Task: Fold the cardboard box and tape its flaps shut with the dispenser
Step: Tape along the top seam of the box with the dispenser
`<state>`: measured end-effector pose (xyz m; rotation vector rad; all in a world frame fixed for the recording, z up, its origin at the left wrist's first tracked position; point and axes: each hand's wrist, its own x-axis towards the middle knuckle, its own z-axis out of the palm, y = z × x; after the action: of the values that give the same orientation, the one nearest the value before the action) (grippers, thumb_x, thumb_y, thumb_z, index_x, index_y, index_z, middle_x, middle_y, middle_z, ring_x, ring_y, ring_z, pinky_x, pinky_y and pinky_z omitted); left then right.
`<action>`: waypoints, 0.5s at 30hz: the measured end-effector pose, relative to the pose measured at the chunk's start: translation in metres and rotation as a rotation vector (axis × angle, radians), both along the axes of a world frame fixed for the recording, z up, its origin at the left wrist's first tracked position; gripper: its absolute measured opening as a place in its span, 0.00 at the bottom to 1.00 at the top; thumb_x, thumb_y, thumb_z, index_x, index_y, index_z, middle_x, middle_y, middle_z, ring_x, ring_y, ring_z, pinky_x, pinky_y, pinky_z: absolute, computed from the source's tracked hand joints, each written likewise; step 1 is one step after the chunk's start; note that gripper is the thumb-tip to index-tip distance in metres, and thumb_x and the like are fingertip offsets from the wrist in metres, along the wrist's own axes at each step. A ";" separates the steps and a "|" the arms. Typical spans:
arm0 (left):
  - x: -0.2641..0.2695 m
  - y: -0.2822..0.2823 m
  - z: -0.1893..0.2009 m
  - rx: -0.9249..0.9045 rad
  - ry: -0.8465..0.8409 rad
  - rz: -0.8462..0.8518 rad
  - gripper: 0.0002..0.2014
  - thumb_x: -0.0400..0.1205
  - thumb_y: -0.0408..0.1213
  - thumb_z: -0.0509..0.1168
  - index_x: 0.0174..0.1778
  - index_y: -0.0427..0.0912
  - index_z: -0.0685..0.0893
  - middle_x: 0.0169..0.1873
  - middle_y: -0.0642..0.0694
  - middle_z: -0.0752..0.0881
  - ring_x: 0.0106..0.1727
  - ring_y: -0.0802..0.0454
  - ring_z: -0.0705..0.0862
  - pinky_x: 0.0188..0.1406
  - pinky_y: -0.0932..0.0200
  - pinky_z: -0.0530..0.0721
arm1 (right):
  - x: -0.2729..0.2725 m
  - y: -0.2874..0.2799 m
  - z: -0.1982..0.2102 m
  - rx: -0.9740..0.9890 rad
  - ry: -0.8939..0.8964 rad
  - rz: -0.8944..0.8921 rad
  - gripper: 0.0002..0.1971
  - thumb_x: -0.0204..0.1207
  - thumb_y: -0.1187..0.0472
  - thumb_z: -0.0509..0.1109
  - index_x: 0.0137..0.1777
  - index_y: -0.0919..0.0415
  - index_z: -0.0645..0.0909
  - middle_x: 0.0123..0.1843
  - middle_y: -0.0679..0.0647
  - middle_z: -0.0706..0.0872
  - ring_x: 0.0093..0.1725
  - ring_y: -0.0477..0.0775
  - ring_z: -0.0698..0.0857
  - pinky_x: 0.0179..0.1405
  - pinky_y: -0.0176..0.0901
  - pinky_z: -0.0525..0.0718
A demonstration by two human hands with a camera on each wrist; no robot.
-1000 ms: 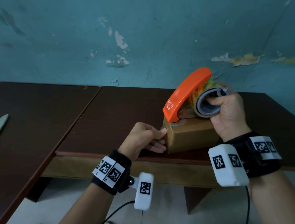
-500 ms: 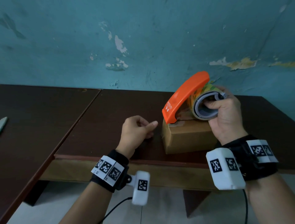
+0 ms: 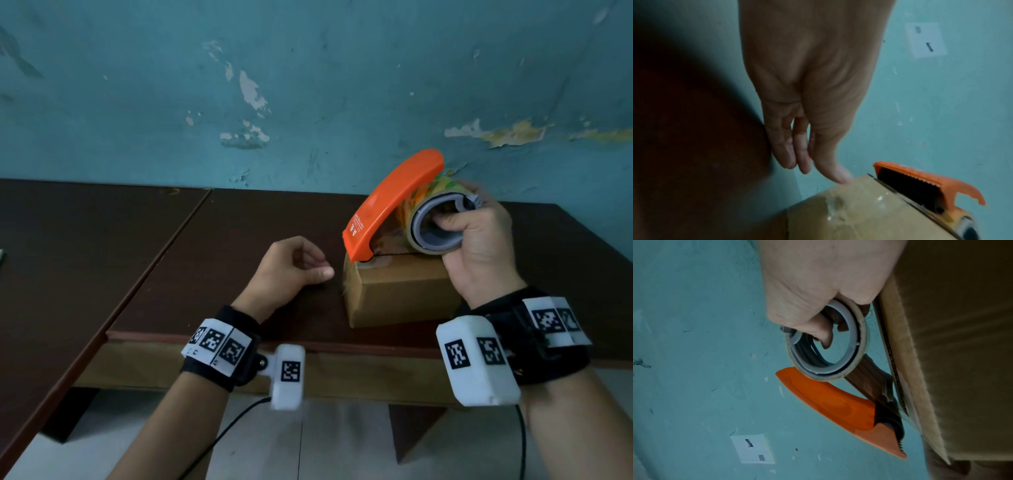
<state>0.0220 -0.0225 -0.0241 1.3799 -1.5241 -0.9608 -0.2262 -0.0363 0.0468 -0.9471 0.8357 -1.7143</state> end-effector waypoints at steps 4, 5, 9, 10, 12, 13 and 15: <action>-0.009 0.002 -0.004 -0.038 -0.027 -0.119 0.26 0.65 0.32 0.89 0.55 0.45 0.85 0.52 0.46 0.92 0.55 0.56 0.91 0.52 0.64 0.88 | 0.001 0.000 0.000 -0.003 -0.008 0.000 0.26 0.64 0.86 0.59 0.58 0.66 0.82 0.46 0.60 0.87 0.46 0.58 0.90 0.47 0.54 0.91; -0.011 0.002 -0.006 -0.055 -0.060 -0.138 0.27 0.65 0.33 0.89 0.55 0.48 0.84 0.52 0.50 0.91 0.54 0.60 0.89 0.52 0.65 0.86 | 0.001 0.001 0.001 -0.006 -0.007 0.001 0.25 0.64 0.86 0.58 0.55 0.64 0.82 0.45 0.59 0.87 0.45 0.57 0.90 0.44 0.53 0.91; -0.012 0.002 -0.009 -0.096 -0.152 -0.152 0.32 0.62 0.34 0.90 0.59 0.49 0.83 0.56 0.53 0.89 0.58 0.64 0.85 0.51 0.67 0.83 | 0.002 0.002 0.002 -0.011 -0.005 0.009 0.24 0.65 0.87 0.57 0.51 0.62 0.82 0.44 0.59 0.87 0.43 0.55 0.90 0.40 0.49 0.90; -0.011 0.002 -0.009 -0.109 -0.216 -0.173 0.34 0.61 0.35 0.90 0.61 0.49 0.83 0.58 0.53 0.88 0.59 0.65 0.84 0.50 0.71 0.81 | 0.002 0.002 0.001 -0.008 -0.009 0.006 0.25 0.65 0.87 0.57 0.51 0.62 0.82 0.44 0.59 0.87 0.44 0.56 0.90 0.40 0.49 0.90; -0.010 0.002 -0.009 -0.106 -0.267 -0.221 0.37 0.61 0.37 0.91 0.64 0.51 0.82 0.61 0.54 0.87 0.61 0.66 0.83 0.50 0.77 0.77 | 0.002 0.001 0.001 -0.004 -0.014 0.004 0.25 0.64 0.87 0.58 0.54 0.63 0.82 0.46 0.61 0.86 0.45 0.57 0.90 0.42 0.51 0.90; -0.008 0.003 -0.008 -0.090 -0.231 -0.247 0.39 0.61 0.37 0.91 0.67 0.51 0.82 0.62 0.54 0.87 0.62 0.66 0.83 0.53 0.76 0.78 | 0.002 0.000 0.000 -0.004 -0.018 0.005 0.25 0.64 0.86 0.58 0.54 0.63 0.82 0.46 0.61 0.86 0.45 0.58 0.90 0.43 0.52 0.90; -0.004 0.002 -0.005 -0.075 -0.116 -0.281 0.39 0.66 0.37 0.89 0.72 0.48 0.80 0.64 0.52 0.87 0.64 0.65 0.84 0.59 0.70 0.82 | 0.001 0.000 0.000 -0.006 -0.029 0.004 0.25 0.62 0.85 0.60 0.55 0.64 0.82 0.46 0.61 0.87 0.45 0.58 0.90 0.44 0.52 0.90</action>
<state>0.0180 -0.0210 -0.0294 1.2064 -1.8582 -0.9948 -0.2248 -0.0364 0.0469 -0.9250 0.8097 -1.7235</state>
